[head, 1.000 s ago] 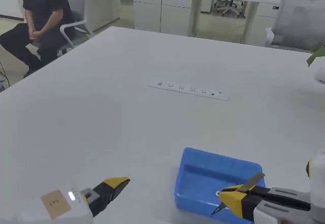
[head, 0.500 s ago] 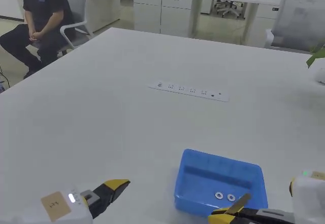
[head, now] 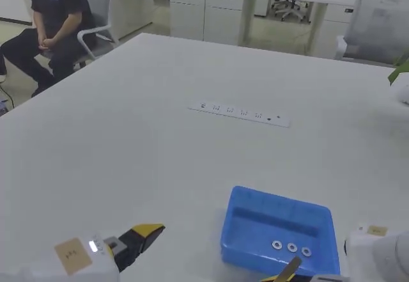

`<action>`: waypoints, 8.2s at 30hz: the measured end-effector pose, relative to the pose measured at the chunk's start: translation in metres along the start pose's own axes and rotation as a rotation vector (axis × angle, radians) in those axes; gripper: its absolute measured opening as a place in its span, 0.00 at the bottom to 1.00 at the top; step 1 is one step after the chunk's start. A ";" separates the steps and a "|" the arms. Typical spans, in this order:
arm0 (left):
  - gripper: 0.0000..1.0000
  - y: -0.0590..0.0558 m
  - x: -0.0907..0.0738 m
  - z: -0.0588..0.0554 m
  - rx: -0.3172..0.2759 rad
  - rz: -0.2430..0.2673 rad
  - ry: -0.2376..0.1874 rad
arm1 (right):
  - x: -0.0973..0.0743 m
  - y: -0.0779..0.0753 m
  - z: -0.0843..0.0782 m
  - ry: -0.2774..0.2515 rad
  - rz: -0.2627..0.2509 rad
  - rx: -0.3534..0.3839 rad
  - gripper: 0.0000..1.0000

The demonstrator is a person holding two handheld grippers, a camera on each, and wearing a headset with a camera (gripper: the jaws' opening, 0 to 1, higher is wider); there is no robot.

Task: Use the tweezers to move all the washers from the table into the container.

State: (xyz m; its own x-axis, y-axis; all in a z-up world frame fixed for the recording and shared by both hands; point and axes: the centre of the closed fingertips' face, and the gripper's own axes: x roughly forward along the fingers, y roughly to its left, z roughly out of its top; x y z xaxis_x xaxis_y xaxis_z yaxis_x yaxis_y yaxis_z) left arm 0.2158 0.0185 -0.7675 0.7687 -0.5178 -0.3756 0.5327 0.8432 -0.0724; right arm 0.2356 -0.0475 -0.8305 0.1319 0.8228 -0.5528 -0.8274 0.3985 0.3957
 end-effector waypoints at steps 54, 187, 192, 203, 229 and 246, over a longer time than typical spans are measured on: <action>0.77 -0.001 0.000 -0.002 0.014 -0.004 0.016 | 0.004 0.040 -0.010 0.119 -0.016 -0.663 0.03; 0.75 -0.005 0.001 -0.005 0.021 -0.032 0.033 | -0.043 -0.025 0.081 -0.280 -0.080 0.053 0.04; 0.74 -0.006 0.002 -0.005 0.021 -0.035 0.037 | -0.038 -0.013 0.068 -0.259 -0.051 0.029 0.04; 0.74 -0.006 0.002 -0.007 0.027 -0.036 0.044 | -0.025 -0.014 0.042 -0.198 -0.056 0.026 0.04; 0.73 -0.005 0.002 -0.009 0.025 -0.032 0.043 | -0.003 -0.019 0.013 -0.073 -0.067 -0.051 0.04; 0.73 -0.005 0.002 -0.008 0.028 -0.031 0.044 | 0.001 -0.016 0.008 -0.041 -0.072 -0.116 0.04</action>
State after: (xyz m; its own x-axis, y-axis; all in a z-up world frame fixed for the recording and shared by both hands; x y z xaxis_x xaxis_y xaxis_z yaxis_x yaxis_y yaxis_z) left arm 0.2121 0.0144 -0.7754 0.7354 -0.5365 -0.4140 0.5666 0.8219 -0.0587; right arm 0.2533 -0.0497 -0.8322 0.2133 0.8109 -0.5449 -0.8722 0.4094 0.2678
